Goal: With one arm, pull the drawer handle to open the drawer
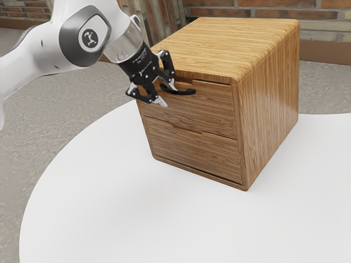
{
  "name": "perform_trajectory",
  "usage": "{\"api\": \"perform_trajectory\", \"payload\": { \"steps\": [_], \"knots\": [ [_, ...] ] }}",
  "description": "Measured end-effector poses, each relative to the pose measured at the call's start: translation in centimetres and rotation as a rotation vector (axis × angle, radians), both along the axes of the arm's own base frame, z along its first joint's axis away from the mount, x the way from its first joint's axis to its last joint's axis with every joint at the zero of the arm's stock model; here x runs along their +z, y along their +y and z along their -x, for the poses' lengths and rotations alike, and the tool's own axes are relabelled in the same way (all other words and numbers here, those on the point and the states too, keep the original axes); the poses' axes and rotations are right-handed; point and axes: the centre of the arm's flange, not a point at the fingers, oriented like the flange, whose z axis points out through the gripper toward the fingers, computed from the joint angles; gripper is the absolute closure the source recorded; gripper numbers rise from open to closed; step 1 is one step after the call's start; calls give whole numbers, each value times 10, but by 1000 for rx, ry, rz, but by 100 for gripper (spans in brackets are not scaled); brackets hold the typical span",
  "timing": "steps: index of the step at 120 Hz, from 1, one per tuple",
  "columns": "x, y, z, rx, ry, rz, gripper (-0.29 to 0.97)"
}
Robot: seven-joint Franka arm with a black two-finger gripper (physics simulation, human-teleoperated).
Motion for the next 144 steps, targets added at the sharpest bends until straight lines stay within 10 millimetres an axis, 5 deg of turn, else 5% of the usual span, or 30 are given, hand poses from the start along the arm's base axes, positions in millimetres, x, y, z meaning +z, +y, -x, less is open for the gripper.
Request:
{"api": "perform_trajectory", "payload": {
  "steps": [58,144],
  "knots": [
    [0,-5,5,-18,-2,3,54],
    [8,-1,41,-20,2,20,55]
  ]
}}
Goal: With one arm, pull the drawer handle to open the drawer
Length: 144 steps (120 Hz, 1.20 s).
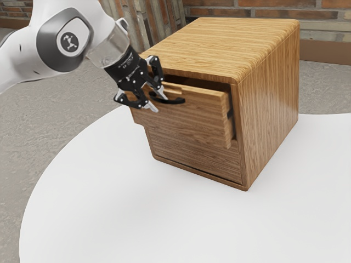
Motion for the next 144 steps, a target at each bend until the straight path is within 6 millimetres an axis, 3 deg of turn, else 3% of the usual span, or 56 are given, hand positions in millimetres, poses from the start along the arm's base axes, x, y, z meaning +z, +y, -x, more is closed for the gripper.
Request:
{"api": "perform_trajectory", "payload": {
  "steps": [97,144],
  "knots": [
    [4,6,44,10,-7,22,60],
    [0,-2,61,-5,4,30,61]
  ]
}}
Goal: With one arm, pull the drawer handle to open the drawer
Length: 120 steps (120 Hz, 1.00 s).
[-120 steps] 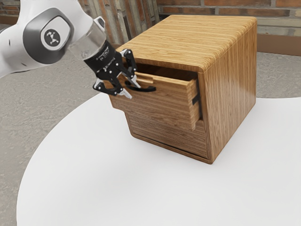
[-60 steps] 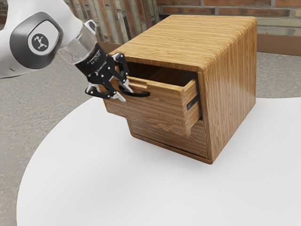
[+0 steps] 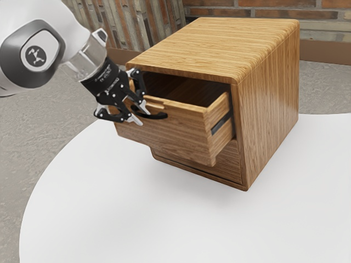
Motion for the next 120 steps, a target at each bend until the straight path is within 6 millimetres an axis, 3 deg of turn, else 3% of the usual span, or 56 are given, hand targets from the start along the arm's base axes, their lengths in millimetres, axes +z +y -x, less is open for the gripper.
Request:
{"api": "perform_trajectory", "payload": {
  "steps": [120],
  "knots": [
    [4,3,46,3,-5,18,64]
  ]
}}
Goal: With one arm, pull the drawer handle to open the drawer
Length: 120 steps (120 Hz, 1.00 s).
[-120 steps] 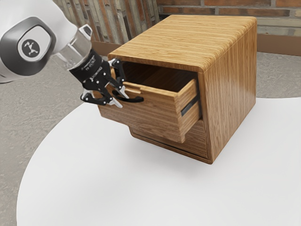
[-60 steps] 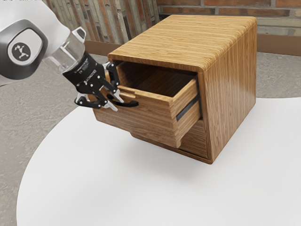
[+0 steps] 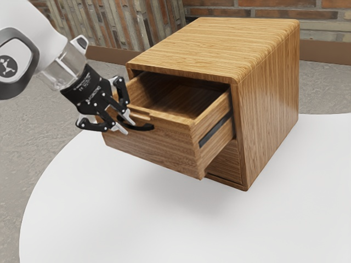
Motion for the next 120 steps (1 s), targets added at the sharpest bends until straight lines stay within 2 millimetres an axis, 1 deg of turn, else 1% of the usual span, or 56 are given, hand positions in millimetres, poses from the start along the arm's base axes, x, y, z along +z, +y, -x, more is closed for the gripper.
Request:
{"api": "perform_trajectory", "payload": {
  "steps": [9,40,67,83,120],
  "knots": [
    [0,0,1,1,1,1,64],
    [-4,1,16,1,5,3,64],
    [2,2,31,0,-9,-3,64],
    [1,2,39,0,-8,-8,64],
    [-2,3,47,-1,-1,-13,64]
  ]
}}
